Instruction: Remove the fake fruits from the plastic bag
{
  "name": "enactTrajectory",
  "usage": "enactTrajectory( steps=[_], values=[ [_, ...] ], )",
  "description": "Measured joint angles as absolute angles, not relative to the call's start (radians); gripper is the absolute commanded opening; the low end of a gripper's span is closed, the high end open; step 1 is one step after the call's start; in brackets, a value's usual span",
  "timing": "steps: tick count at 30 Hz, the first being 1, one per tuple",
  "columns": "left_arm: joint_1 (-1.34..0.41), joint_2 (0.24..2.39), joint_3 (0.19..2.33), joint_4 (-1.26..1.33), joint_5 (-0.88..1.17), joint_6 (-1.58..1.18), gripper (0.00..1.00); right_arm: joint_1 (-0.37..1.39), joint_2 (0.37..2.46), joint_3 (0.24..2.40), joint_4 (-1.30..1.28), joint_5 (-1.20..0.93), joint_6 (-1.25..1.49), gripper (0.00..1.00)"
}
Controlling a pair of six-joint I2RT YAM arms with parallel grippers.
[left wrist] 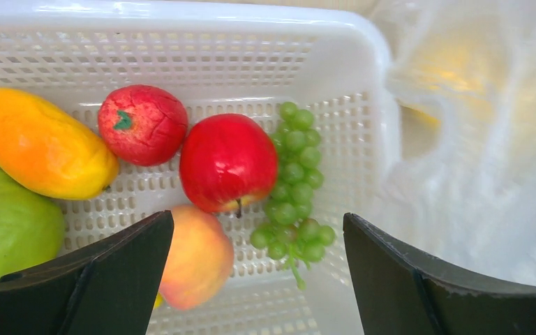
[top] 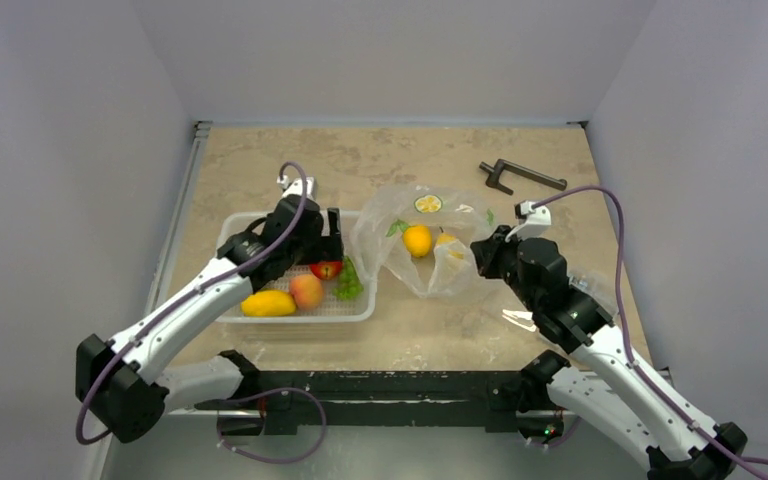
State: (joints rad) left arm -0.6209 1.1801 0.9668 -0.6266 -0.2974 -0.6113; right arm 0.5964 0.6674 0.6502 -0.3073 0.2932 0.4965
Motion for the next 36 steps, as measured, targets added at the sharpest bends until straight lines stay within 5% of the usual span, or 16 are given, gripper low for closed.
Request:
enactTrajectory(
  steps=[9, 16, 24, 36],
  values=[
    [-0.625, 0.965, 0.969, -0.536, 0.029, -0.622, 0.85, 0.596, 0.679, 0.673, -0.477, 0.213, 0.612, 0.00],
    [-0.876, 1.159, 1.097, -0.385, 0.150, -0.627, 0.74, 0.596, 0.708, 0.683, -0.659, 0.202, 0.745, 0.00],
    [-0.989, 1.443, 1.207, -0.305, 0.108, -0.604, 0.48, 0.596, 0.707, 0.678, -0.735, 0.191, 0.825, 0.00],
    [-1.011, 1.748, 1.391, -0.389, -0.114, -0.512, 0.29, 0.596, 0.660, 0.678, -0.709, 0.191, 0.822, 0.00]
  ],
)
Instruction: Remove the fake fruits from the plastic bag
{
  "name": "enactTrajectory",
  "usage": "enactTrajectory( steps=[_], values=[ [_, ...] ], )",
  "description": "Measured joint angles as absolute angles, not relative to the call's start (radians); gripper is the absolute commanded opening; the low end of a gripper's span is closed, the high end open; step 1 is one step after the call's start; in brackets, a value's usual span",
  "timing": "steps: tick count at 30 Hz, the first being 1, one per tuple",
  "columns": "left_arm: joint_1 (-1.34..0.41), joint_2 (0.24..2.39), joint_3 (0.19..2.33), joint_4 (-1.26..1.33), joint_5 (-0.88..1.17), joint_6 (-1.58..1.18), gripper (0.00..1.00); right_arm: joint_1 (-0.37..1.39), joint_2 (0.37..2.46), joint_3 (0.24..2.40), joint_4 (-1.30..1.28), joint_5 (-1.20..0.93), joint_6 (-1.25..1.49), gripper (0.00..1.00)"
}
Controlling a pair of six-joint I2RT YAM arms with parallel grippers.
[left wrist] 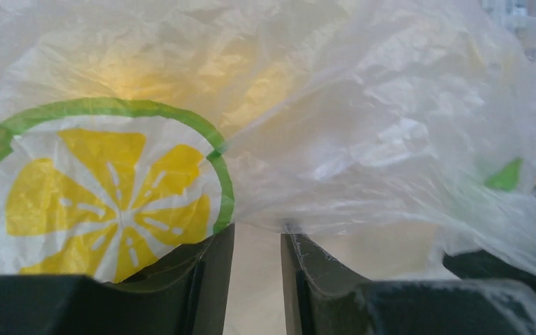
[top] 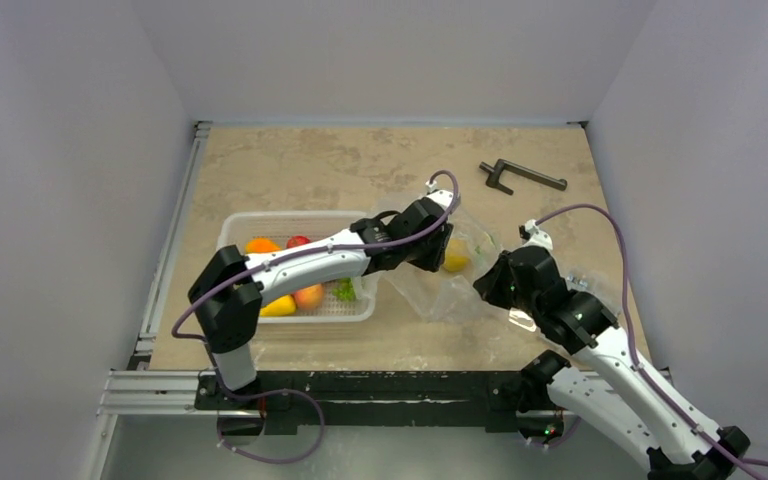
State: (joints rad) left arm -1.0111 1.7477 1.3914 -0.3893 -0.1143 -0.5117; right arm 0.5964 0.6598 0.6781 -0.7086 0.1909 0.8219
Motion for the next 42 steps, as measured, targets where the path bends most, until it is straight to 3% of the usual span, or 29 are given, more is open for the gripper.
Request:
enactTrajectory(
  steps=[14, 22, 27, 31, 37, 42],
  values=[
    [-0.966, 1.917, 1.486, -0.434, -0.308, -0.503, 0.72, 0.596, 0.661, 0.648, -0.670, 0.159, 0.811, 0.00],
    [-0.929, 1.996, 1.562, -0.422, -0.301, -0.493, 0.87, 0.596, 0.678, 0.639, -0.641, 0.135, 0.786, 0.00],
    [-0.923, 2.099, 1.676, -0.414, -0.278, -0.486, 0.84, 0.596, 0.707, 0.637, -0.611, 0.132, 0.757, 0.00],
    [-0.920, 2.117, 1.651, -0.398, -0.263, -0.496, 0.85, 0.596, 0.714, 0.629, -0.603, 0.114, 0.739, 0.00],
    [-0.903, 1.984, 1.474, -0.383, -0.201, -0.504, 0.87, 0.596, 0.737, 0.628, -0.559, 0.076, 0.708, 0.00],
    [-0.859, 1.834, 1.462, -0.415, -0.043, -0.483, 0.85, 0.595, 0.811, 0.580, -0.484, -0.012, 0.719, 0.01]
  ],
)
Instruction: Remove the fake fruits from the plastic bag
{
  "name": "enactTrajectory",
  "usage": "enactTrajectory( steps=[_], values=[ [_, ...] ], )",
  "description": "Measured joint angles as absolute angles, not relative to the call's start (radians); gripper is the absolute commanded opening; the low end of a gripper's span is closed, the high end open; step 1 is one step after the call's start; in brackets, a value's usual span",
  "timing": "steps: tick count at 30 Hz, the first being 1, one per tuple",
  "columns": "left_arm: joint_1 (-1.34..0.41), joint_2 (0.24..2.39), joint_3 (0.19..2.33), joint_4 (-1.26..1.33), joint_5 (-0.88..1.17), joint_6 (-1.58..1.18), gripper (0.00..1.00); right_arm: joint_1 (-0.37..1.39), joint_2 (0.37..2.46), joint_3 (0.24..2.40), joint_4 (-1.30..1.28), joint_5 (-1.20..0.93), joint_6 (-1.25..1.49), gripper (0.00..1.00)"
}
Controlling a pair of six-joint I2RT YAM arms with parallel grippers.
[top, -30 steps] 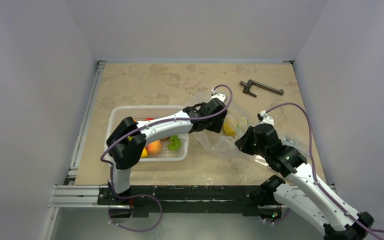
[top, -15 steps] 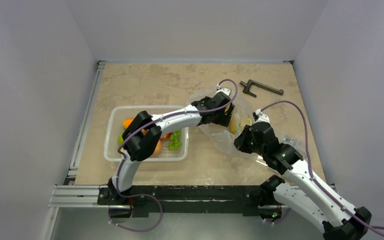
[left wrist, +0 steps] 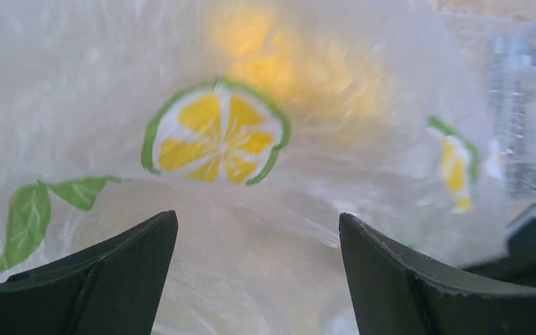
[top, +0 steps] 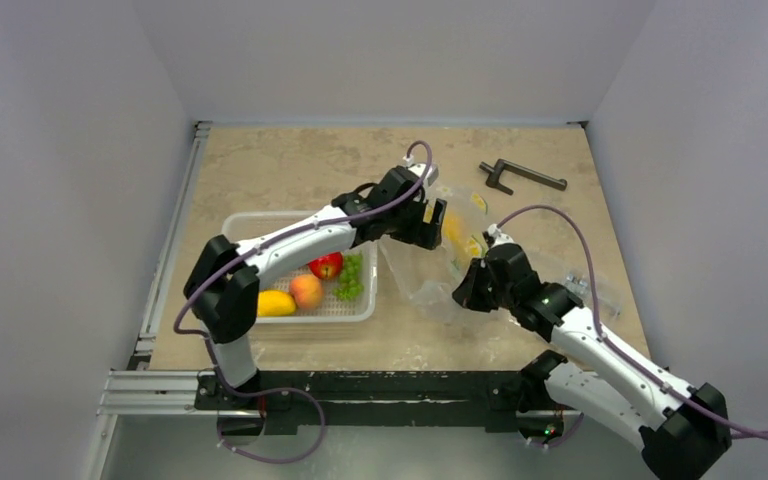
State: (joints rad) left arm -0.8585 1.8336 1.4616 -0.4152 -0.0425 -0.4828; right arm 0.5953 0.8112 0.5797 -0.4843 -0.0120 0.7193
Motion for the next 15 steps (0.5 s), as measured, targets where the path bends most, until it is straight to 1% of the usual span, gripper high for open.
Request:
enactTrajectory(
  steps=[3, 4, 7, 9, 11, 13, 15],
  values=[
    [-0.839, 1.756, 1.460, -0.434, 0.036, -0.474, 0.83, 0.596, 0.861, 0.534, -0.491, -0.041, 0.743, 0.11],
    [-0.839, 1.740, 1.454, -0.434, 0.054, -0.475, 0.82, 0.596, 0.871, 0.529, -0.509, -0.041, 0.745, 0.17],
    [-0.842, 1.677, 1.389, -0.410, 0.133, -0.482, 0.81, 0.596, 0.865, 0.530, -0.553, -0.020, 0.754, 0.41],
    [-0.849, 1.640, 1.335, -0.399, 0.167, -0.492, 0.81, 0.595, 0.837, 0.544, -0.585, 0.002, 0.754, 0.61],
    [-0.861, 1.601, 1.277, -0.390, 0.190, -0.508, 0.81, 0.595, 0.807, 0.571, -0.609, 0.019, 0.756, 0.76],
    [-0.873, 1.557, 1.222, -0.376, 0.205, -0.524, 0.81, 0.595, 0.787, 0.625, -0.639, 0.036, 0.741, 0.88],
    [-0.882, 1.494, 1.161, -0.352, 0.214, -0.542, 0.81, 0.595, 0.783, 0.688, -0.659, 0.046, 0.720, 0.94]
  ],
)
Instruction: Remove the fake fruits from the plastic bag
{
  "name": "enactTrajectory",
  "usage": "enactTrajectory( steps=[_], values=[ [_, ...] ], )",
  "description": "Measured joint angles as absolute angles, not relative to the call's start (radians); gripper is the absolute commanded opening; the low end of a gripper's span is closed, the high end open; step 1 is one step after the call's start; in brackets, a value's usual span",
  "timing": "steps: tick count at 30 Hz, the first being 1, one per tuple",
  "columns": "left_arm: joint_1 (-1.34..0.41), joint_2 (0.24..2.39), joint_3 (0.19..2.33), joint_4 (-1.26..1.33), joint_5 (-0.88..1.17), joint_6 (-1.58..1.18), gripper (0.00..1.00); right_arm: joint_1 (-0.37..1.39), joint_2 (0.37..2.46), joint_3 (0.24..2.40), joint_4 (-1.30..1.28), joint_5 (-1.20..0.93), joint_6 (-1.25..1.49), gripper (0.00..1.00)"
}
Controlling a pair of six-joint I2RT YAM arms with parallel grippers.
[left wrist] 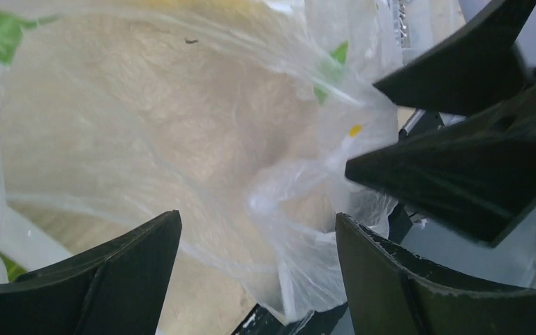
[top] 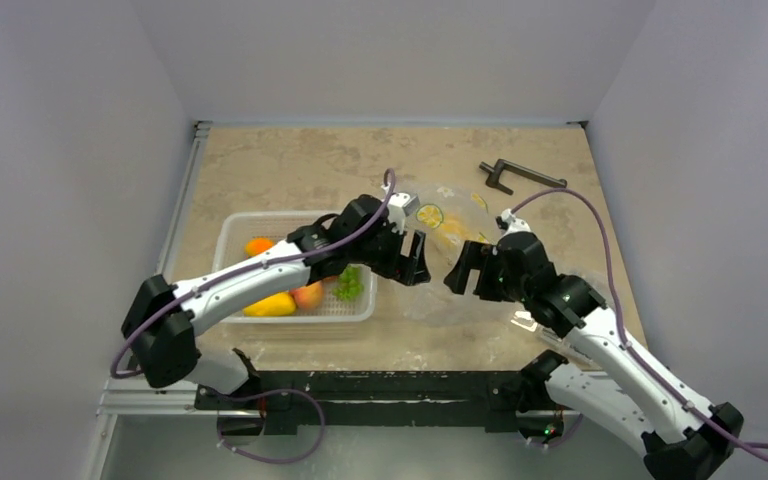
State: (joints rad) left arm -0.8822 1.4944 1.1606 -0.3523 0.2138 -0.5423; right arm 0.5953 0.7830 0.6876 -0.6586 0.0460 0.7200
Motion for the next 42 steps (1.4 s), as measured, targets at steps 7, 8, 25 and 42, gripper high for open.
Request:
enactTrajectory(
  steps=[7, 8, 25, 42],
  values=[
    [-0.884, 1.225, 1.018, -0.312, 0.204, -0.583, 0.85, 0.598, 0.884, 0.972, -0.714, 0.114, 0.574, 0.99],
    [-0.884, 1.191, 1.004, -0.305, 0.201, -0.585, 0.86, 0.604, 0.918, 1.008, -0.727, 0.135, 0.551, 0.99],
    [-0.884, 1.013, 0.888, -0.301, 0.184, -0.628, 0.87, 0.847, 1.541, 1.116, -0.944, 0.796, 0.595, 0.32],
    [-0.886, 1.058, 0.840, -0.208, 0.207, -0.682, 0.82, 0.835, 1.006, 0.831, -0.373, 0.420, 0.290, 0.00]
  ],
)
